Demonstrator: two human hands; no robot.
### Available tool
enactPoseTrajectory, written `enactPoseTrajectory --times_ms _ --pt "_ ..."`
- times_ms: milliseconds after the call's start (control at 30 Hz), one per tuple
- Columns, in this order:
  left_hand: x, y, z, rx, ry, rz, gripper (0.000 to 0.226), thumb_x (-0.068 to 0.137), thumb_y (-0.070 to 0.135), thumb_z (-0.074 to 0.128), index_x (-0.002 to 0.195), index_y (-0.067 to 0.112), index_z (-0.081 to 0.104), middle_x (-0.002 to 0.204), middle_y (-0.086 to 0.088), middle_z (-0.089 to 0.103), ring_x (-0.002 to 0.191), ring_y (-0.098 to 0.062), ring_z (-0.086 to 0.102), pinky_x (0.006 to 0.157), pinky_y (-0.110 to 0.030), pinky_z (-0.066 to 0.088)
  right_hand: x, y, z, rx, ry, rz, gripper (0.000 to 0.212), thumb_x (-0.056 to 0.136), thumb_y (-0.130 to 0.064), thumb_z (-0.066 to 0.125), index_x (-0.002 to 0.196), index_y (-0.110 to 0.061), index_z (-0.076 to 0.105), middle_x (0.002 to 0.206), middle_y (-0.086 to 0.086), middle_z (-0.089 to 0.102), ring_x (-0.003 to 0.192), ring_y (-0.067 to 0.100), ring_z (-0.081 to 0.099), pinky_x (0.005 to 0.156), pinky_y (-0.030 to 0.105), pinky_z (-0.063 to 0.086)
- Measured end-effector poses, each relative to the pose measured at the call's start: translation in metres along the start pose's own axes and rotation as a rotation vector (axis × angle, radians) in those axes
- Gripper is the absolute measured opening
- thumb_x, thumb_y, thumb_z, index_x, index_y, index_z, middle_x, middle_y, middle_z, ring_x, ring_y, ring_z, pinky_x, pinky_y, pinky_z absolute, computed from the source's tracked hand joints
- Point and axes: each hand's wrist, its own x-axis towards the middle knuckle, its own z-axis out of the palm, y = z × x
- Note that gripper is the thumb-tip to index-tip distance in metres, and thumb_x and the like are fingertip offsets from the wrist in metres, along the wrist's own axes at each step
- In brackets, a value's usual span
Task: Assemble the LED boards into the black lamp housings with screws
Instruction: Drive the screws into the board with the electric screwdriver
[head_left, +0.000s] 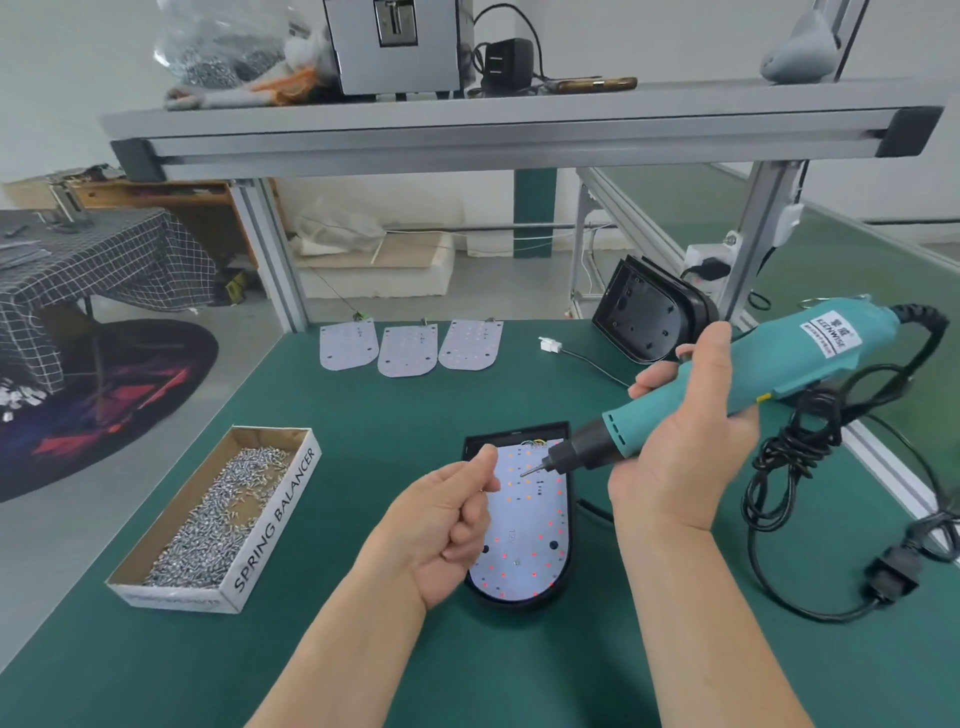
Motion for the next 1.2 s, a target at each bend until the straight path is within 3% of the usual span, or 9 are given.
enactPoseTrajectory --times_ms 100,233,400,533,900,1200 --pt "-0.002 -0.001 0.003 -0.131 -0.006 -0.024 0.026 0.072 0.027 0.076 0.078 0.003 0.067 0.058 -0.005 0.059 0.038 -0.007 0.046 0.030 -0.014 0.030 -0.002 0.002 0.002 -0.004 -0.006 -0.015 0.031 0.090 -0.041 0.068 0.094 -0.013 0.054 0.058 -0.004 0.059 0.054 0.014 0.054 0.055 0.021 0.048" --pt "-0.005 0.000 0.002 -0.236 -0.074 -0.072 0.019 0.088 0.000 0.063 0.103 -0.012 0.065 0.093 -0.024 0.074 0.064 -0.018 0.072 0.040 -0.014 0.047 -0.002 0.003 0.003 -0.006 -0.002 -0.038 0.031 0.091 -0.040 0.068 0.094 -0.012 0.054 0.059 -0.002 0.060 0.055 0.015 0.055 0.055 0.022 0.048" --pt "-0.005 -0.001 0.004 -0.244 -0.099 -0.100 0.013 0.067 -0.001 0.071 0.079 -0.002 0.077 0.078 -0.014 0.067 0.056 -0.015 0.061 0.039 -0.017 0.043 -0.001 0.003 0.004 -0.009 -0.001 -0.056 0.033 0.092 -0.040 0.068 0.096 -0.010 0.054 0.057 -0.002 0.059 0.054 0.015 0.054 0.055 0.021 0.047" --pt "-0.001 -0.001 0.005 -0.385 -0.071 -0.115 0.009 0.060 -0.005 0.073 0.069 -0.004 0.074 0.073 -0.015 0.060 0.052 -0.015 0.053 0.036 -0.016 0.038 -0.002 0.003 0.003 -0.007 -0.009 -0.065 0.032 0.093 -0.039 0.068 0.096 -0.010 0.054 0.058 -0.002 0.059 0.054 0.016 0.054 0.055 0.020 0.047" --pt "-0.003 -0.007 0.011 -0.614 -0.171 -0.240 0.021 0.060 -0.009 0.077 0.080 -0.011 0.071 0.081 -0.019 0.062 0.053 -0.017 0.059 0.037 -0.017 0.045 -0.003 0.003 0.004 -0.021 -0.009 -0.105 0.029 0.092 -0.038 0.067 0.090 -0.012 0.054 0.058 0.000 0.059 0.053 0.016 0.054 0.055 0.021 0.047" --pt "-0.007 -0.010 0.016 -0.724 -0.162 -0.305 0.018 0.059 -0.012 0.075 0.077 -0.012 0.071 0.078 -0.018 0.062 0.049 -0.016 0.057 0.034 -0.018 0.044 -0.002 0.005 0.003 -0.035 -0.013 -0.114 0.031 0.089 -0.041 0.068 0.090 -0.013 0.055 0.057 -0.001 0.059 0.054 0.017 0.055 0.057 0.023 0.047"
